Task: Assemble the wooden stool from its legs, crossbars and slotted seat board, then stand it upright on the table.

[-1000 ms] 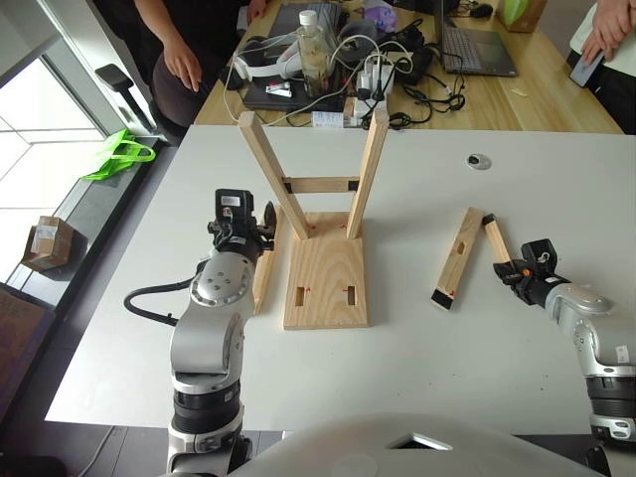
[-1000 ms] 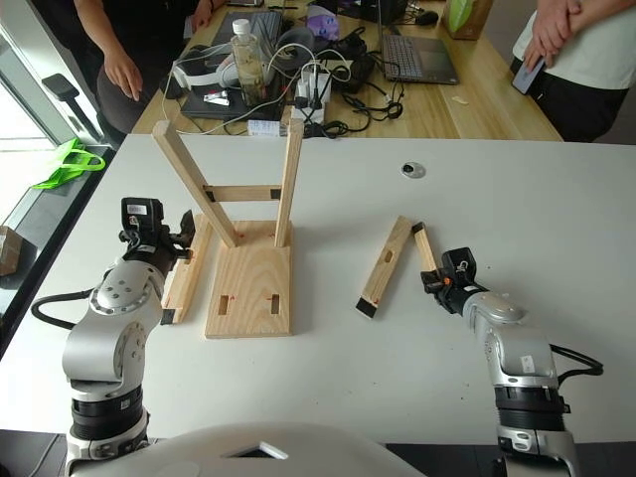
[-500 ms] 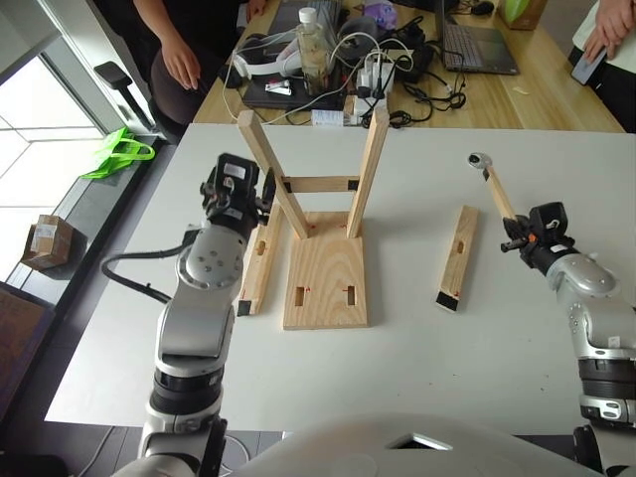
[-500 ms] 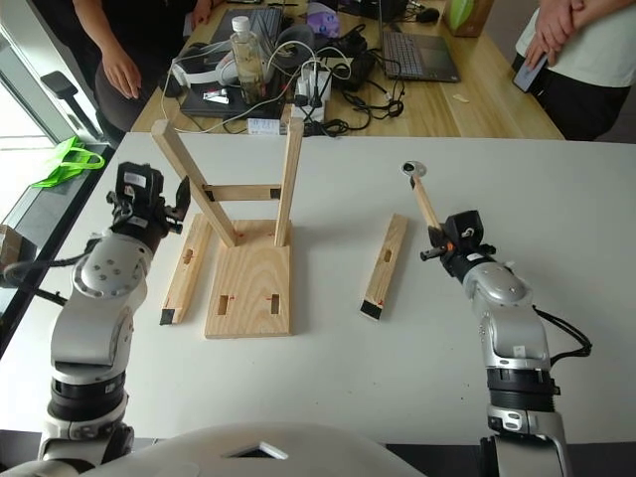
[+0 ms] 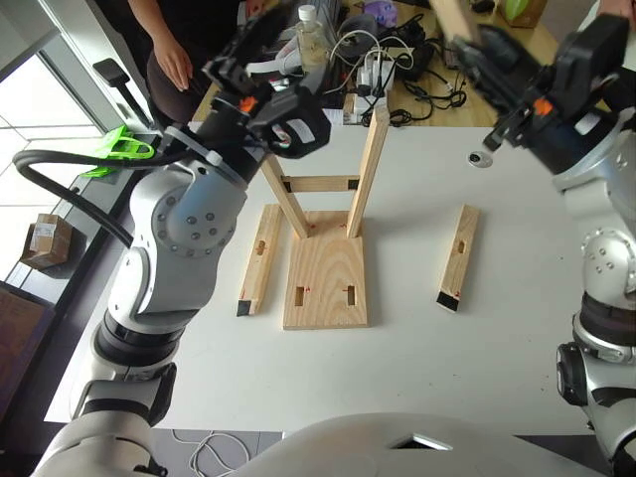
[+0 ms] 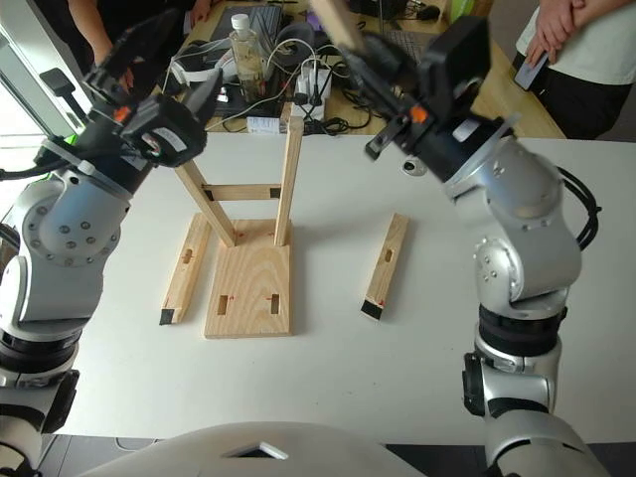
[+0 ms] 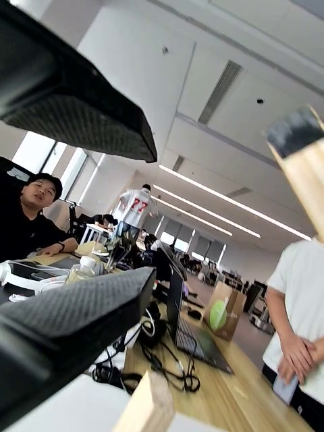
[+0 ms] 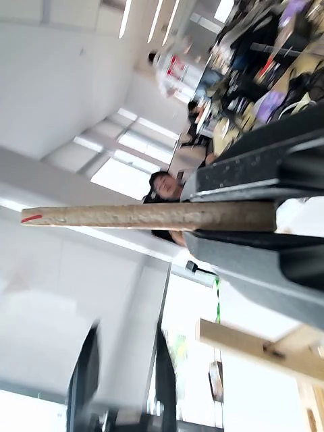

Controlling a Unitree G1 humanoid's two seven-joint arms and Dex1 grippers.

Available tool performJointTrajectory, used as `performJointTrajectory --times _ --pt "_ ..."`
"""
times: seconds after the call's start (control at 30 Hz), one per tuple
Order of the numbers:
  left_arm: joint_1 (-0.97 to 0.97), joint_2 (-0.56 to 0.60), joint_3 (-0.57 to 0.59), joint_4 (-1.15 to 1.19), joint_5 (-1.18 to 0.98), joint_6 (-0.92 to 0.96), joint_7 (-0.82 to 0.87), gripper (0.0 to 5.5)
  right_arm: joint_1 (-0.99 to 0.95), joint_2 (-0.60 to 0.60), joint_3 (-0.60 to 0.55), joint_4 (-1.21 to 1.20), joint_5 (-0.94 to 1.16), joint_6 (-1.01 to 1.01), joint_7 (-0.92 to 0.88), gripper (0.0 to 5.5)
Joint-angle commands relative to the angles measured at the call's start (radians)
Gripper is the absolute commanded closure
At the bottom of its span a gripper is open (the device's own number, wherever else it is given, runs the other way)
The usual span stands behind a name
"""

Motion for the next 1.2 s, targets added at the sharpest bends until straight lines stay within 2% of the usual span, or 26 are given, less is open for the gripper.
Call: performJointTrajectory --times 0.03,0.23,0.43,0.6,0.77,0.87,1.2 --pt "0.009 0.009 -0.022 -0.038 -0.037 -0.015 -0.109 2.61 0.069 -0.048 0.114 -0.048 -0.082 -0.050 0.068 5.13" --pt "0.092 0.034 -0.110 -0.089 0.003 -0.015 -0.251 2.61 0.117 -0.074 0.243 -0.009 -0.226 -0.054 0.073 5.13" --pt "0.152 0.014 -0.164 -0.088 0.092 -0.029 -0.277 2.61 0.144 -0.067 0.293 0.030 -0.294 0.029 0.048 5.13" --pt "0.183 -0.002 -0.189 -0.063 0.161 -0.057 -0.274 2.61 0.171 -0.091 0.346 0.009 -0.312 0.072 0.095 5.13" --pt "0.237 0.065 -0.117 -0.030 0.182 -0.088 -0.304 2.61 0.144 -0.075 0.309 -0.019 -0.245 0.097 0.153 5.13" --pt "0.275 0.103 -0.115 -0.005 0.198 -0.126 -0.329 2.61 0.121 -0.073 0.261 -0.017 -0.198 0.117 0.170 5.13" --pt "0.334 0.058 -0.110 0.032 0.224 -0.132 -0.334 2.61 0.044 0.059 0.135 -0.002 0.003 0.217 0.139 5.13"
